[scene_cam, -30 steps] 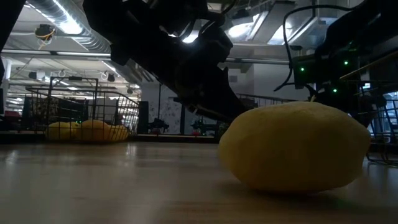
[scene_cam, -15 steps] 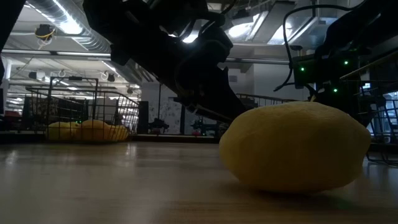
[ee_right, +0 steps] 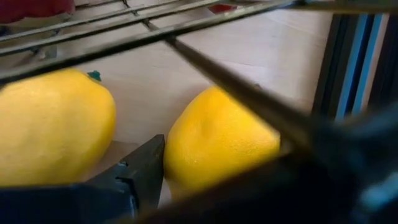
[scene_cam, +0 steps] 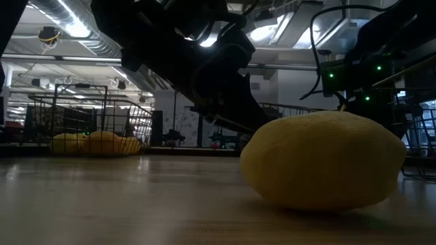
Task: Sort produce into baskets
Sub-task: Put the yellow lemon into the top left wire basket
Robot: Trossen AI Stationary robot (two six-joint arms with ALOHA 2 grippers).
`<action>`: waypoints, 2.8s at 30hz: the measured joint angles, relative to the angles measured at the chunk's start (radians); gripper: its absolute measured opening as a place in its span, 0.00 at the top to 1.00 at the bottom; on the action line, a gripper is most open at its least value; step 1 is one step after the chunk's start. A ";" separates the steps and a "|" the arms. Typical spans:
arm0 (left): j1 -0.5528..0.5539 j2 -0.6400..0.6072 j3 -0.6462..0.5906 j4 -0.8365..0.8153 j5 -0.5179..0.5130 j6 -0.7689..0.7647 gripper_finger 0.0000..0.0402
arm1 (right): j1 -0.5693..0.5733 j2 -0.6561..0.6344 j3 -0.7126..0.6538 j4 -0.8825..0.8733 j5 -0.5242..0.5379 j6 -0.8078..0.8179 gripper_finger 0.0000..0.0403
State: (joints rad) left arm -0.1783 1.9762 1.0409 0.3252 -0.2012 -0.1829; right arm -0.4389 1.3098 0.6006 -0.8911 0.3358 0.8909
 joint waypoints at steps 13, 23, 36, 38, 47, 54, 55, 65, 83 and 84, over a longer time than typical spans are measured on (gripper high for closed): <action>0.000 0.000 0.000 0.000 0.000 -0.004 0.48 | 0.001 0.002 0.066 -0.032 -0.007 -0.033 0.37; 0.000 0.000 0.000 0.000 0.000 -0.003 0.48 | 0.001 0.002 0.104 -0.118 -0.001 -0.036 0.37; -0.006 -0.004 0.000 -0.007 0.000 -0.008 0.48 | 0.112 -0.092 0.254 -0.300 -0.074 -0.069 0.37; -0.009 -0.030 -0.001 -0.027 0.000 0.018 0.48 | 0.171 -0.125 0.281 -0.294 -0.096 -0.053 0.37; -0.003 -0.268 0.000 -0.236 -0.002 0.089 0.48 | 0.430 -0.223 0.329 -0.062 -0.089 -0.014 0.37; -0.029 -0.456 -0.053 -0.268 0.000 0.162 0.48 | 0.546 -0.204 0.285 0.314 -0.056 -0.157 0.37; -0.029 -0.483 -0.073 -0.251 -0.001 0.167 0.48 | 0.555 -0.195 0.277 0.370 -0.055 -0.172 0.37; -0.037 -0.558 -0.217 0.018 -0.003 0.196 0.48 | 0.625 -0.050 0.193 0.939 -0.204 -0.348 0.37; 0.004 -0.546 -0.192 0.009 -0.025 0.121 0.28 | 0.648 0.116 0.190 1.146 -0.235 -0.376 0.37; 0.005 -0.546 -0.192 0.013 -0.025 0.135 0.24 | 0.648 0.116 0.190 1.157 -0.235 -0.379 0.37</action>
State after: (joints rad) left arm -0.1738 1.4307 0.8494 0.3378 -0.2260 -0.0475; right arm 0.2092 1.4254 0.7906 0.2655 0.1013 0.5121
